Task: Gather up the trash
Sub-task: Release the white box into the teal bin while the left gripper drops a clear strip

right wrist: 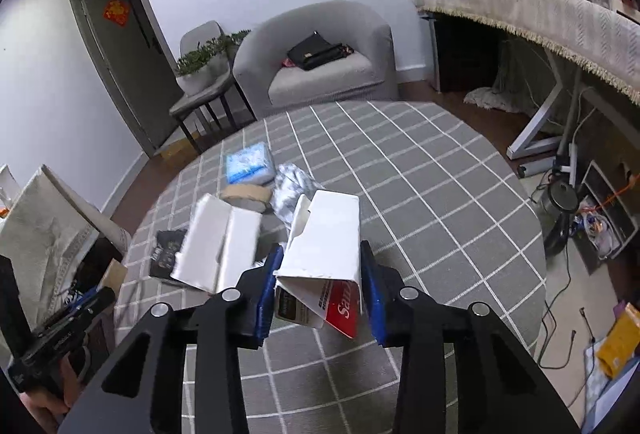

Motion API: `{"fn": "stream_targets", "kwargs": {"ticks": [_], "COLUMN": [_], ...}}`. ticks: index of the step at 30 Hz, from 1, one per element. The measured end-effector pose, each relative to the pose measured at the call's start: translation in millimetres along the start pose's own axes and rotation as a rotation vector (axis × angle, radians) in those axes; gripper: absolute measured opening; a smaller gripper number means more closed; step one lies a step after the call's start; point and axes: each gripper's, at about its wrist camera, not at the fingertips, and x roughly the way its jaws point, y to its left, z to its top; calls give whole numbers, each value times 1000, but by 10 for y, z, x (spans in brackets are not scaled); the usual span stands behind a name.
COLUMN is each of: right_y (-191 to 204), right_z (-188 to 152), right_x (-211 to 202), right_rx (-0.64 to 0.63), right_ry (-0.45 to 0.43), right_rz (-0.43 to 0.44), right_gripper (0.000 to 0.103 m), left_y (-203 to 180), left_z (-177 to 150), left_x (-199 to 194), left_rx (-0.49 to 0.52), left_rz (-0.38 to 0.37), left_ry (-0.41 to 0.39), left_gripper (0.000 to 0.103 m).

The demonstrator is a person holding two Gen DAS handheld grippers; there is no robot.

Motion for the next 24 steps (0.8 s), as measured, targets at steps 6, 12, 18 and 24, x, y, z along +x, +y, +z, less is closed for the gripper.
{"fn": "stream_targets", "kwargs": {"ticks": [6, 12, 18, 24], "right_y": [255, 709, 1200, 1785], "right_z": [32, 23, -21, -175], "right_x": [-100, -137, -63, 82], "right_rx": [-50, -138, -217, -274], "right_ry": [-28, -51, -32, 20], "right_rz": [53, 121, 209, 306], "right_gripper": [38, 38, 38, 38], "left_y": [212, 520, 903, 1371], "left_z": [-34, -118, -330, -641], "left_x": [-70, -111, -142, -43], "left_rx": [-12, -46, -76, -131], "left_rz": [20, 47, 94, 150], "left_ry": [-3, 23, 70, 166], "left_gripper": [31, 31, 30, 30]}}
